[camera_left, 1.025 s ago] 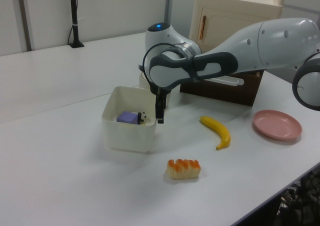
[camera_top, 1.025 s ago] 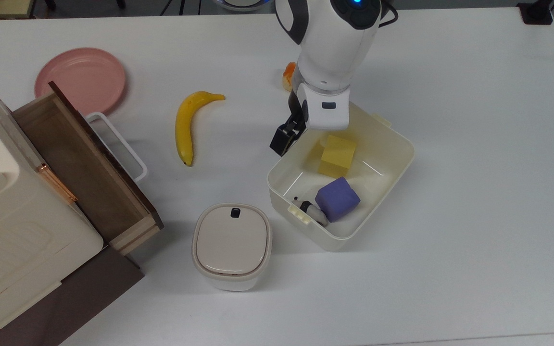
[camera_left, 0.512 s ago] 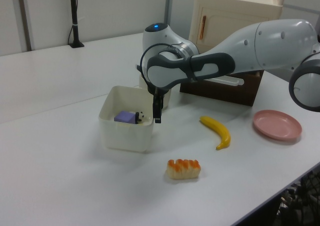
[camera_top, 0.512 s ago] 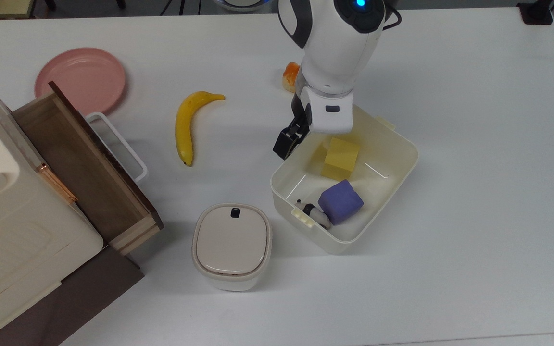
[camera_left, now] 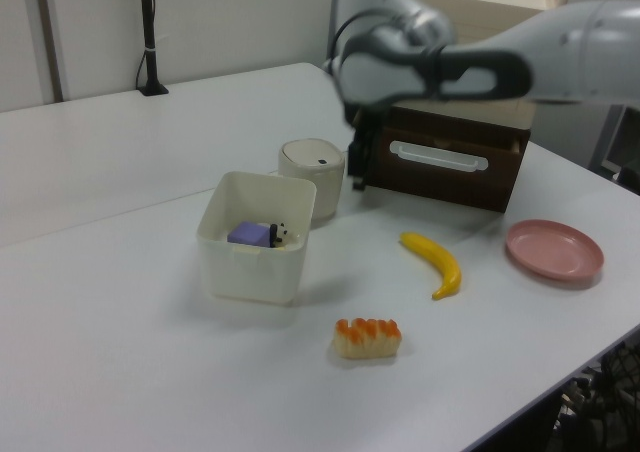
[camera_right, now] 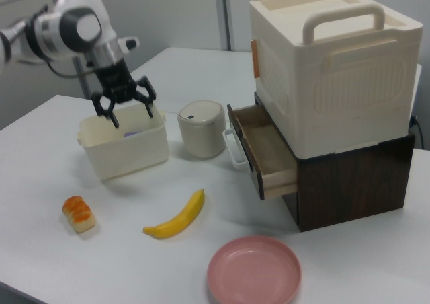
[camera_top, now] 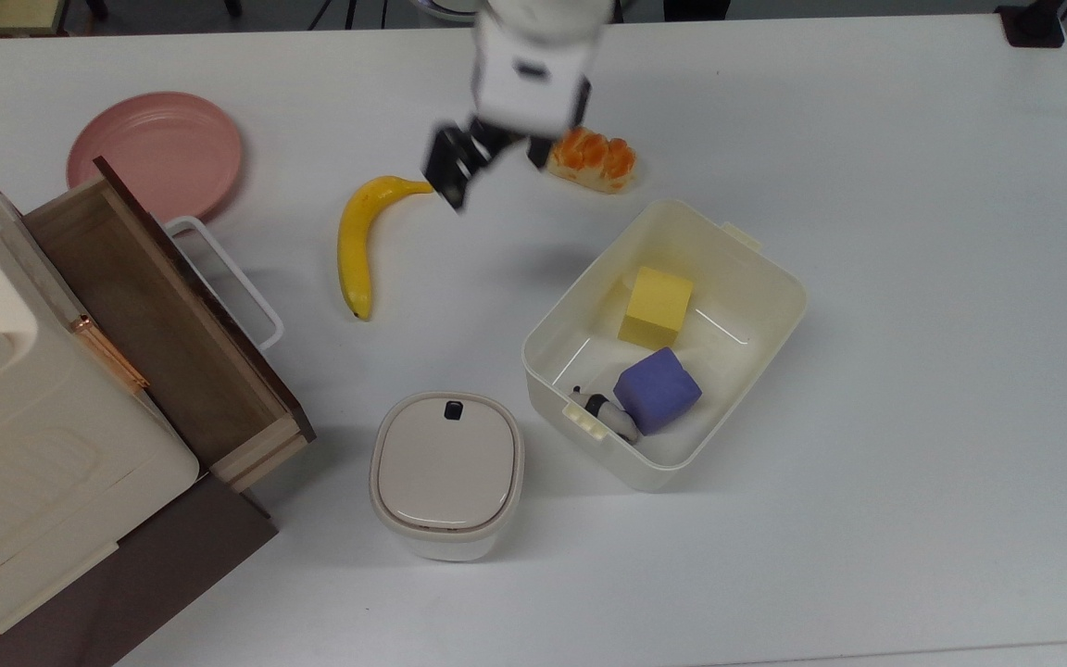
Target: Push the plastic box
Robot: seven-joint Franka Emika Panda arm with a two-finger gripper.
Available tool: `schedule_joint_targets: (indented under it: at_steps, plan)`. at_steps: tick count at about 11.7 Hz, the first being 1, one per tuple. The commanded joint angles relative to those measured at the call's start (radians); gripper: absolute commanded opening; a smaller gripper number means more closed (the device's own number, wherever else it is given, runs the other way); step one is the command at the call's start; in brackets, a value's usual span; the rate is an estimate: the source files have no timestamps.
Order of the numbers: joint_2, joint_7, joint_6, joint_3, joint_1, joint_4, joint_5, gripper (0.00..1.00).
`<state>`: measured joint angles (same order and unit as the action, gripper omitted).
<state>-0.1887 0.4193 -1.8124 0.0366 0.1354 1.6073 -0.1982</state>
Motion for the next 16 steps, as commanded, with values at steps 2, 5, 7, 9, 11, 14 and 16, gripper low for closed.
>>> schedule_joint_targets:
  at_steps: [2,5,7,9,11,14,16]
  plan:
    - [0.161,-0.363,0.1,-0.006,-0.031,0.048,0.112,1.0]
    - [0.164,-0.611,0.097,-0.01,-0.033,0.048,0.137,1.0]
    - [0.166,-0.614,0.1,-0.045,-0.031,0.054,0.181,1.0]
    - [0.19,-0.602,0.099,-0.083,-0.026,0.074,0.194,1.0]
    - [0.204,-0.602,0.096,-0.089,-0.031,0.095,0.195,1.0]
    - [0.227,-0.602,0.093,-0.087,-0.034,0.12,0.197,1.0]
    - [0.227,-0.602,0.091,-0.087,-0.036,0.118,0.197,1.0]
